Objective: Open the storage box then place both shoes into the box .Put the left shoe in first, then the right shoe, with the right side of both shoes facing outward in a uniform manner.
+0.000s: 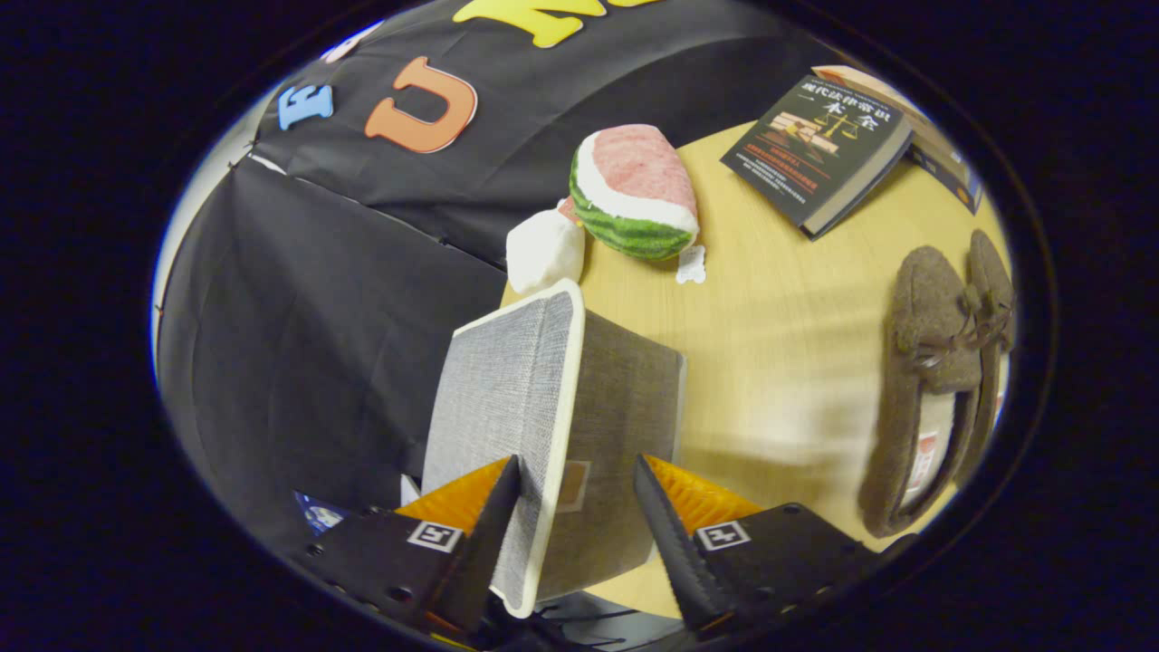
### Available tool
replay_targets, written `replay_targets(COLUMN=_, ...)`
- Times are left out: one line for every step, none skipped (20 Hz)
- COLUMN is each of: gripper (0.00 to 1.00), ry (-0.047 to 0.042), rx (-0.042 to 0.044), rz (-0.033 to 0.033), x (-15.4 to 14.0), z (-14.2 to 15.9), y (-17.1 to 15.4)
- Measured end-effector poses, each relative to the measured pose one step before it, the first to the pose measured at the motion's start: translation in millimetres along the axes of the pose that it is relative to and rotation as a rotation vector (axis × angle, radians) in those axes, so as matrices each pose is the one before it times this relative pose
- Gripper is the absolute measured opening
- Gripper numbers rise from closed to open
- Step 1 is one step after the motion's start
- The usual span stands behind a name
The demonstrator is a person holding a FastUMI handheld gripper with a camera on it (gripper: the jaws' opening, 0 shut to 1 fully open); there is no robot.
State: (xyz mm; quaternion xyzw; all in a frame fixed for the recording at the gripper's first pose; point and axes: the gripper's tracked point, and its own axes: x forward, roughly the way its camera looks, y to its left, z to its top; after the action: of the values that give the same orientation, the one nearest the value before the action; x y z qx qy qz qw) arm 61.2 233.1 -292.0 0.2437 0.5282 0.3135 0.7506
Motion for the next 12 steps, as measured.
replay_targets(gripper=0.56, ry=-0.00220, rx=0.00294, rz=0.01412, x=-0.32, z=0.50, y=5.00)
replay_targets(gripper=0.46, ry=-0.01054, rx=-0.00149, rz=-0.00105, x=0.15, z=0.42, y=3.80)
replay_targets(gripper=0.36, ry=0.00180, rx=-0.00256, rz=0.00710, x=0.20, z=-0.07, y=5.65)
replay_targets(gripper=0.27, ry=0.00477, rx=-0.00787, rz=-0.00920, x=-3.01, z=-0.36, y=2.73)
replay_targets(gripper=0.17, ry=-0.00156, rx=-0.00985, rz=-0.02370, x=0.78, z=-0.08, y=1.06)
replay_targets(gripper=0.07, ry=-0.00121, rx=-0.01484, rz=-0.02758, x=0.75, z=-0.02, y=1.05)
replay_targets(gripper=0.03, ry=0.00363, rx=-0.01556, rz=-0.02014, x=-2.18, z=1.85, y=1.93)
replay_targets(gripper=0.02, ry=-0.00181, rx=-0.01011, rz=-0.02226, x=-4.36, z=1.77, y=0.91)
replay_targets(gripper=0.01, ry=-0.00484, rx=0.00440, rz=-0.01437, x=-2.04, z=2.57, y=1.94)
replay_targets(gripper=0.00, ry=-0.00374, rx=0.01351, rz=0.00723, x=-2.58, z=3.59, y=8.92)
replay_targets(gripper=0.00, ry=0.00207, rx=0.01380, rz=0.01259, x=-5.32, z=3.89, y=9.49)
replay_targets(gripper=0.00, ry=-0.00245, rx=0.01333, rz=0.01552, x=-7.34, z=3.57, y=10.63)
